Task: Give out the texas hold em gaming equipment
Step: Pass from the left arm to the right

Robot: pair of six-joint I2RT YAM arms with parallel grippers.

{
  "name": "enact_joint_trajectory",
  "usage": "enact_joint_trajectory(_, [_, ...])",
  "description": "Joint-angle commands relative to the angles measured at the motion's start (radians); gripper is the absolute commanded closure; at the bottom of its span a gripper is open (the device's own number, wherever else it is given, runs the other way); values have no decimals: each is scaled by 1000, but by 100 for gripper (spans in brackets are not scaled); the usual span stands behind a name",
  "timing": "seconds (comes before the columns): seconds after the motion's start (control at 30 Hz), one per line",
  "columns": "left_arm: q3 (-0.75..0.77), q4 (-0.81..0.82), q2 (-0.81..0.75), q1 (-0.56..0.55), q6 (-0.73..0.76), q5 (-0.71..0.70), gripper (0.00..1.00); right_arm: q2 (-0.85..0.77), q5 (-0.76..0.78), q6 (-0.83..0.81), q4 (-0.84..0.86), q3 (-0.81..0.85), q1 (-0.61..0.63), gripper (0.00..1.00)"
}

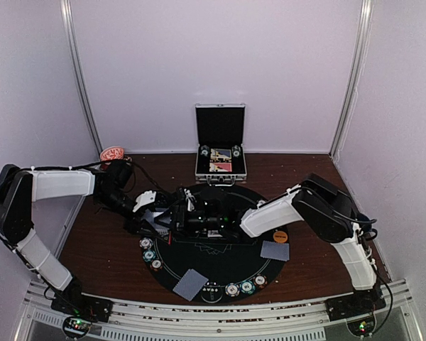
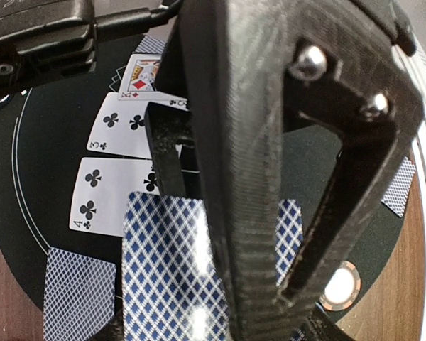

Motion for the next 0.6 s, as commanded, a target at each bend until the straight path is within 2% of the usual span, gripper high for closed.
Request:
enact_joint_trajectory(0.0, [-1, 9, 4, 1, 12, 27, 39, 25, -46, 63, 102, 7, -4, 51])
enact_joint_trajectory(0.13, [-1, 9, 6, 1, 13, 27, 39, 35, -58, 90, 124, 8, -3, 60])
enact_joint_trajectory(0.27, [-1, 9, 8, 1, 13, 28, 38, 49, -63, 120, 146, 9, -2, 77])
enact_joint_trajectory(0.4, [-3, 9, 7, 1, 16, 28, 23, 60, -70, 161, 188, 8, -3, 95])
enact_joint_trajectory(0.5, [-5, 9, 7, 1, 18, 28, 10, 55, -61, 179, 208, -3, -5, 97])
enact_joint_trajectory(0.57, [-6, 9, 4, 1, 19, 28, 6, 47, -57, 182, 211, -8, -6, 97])
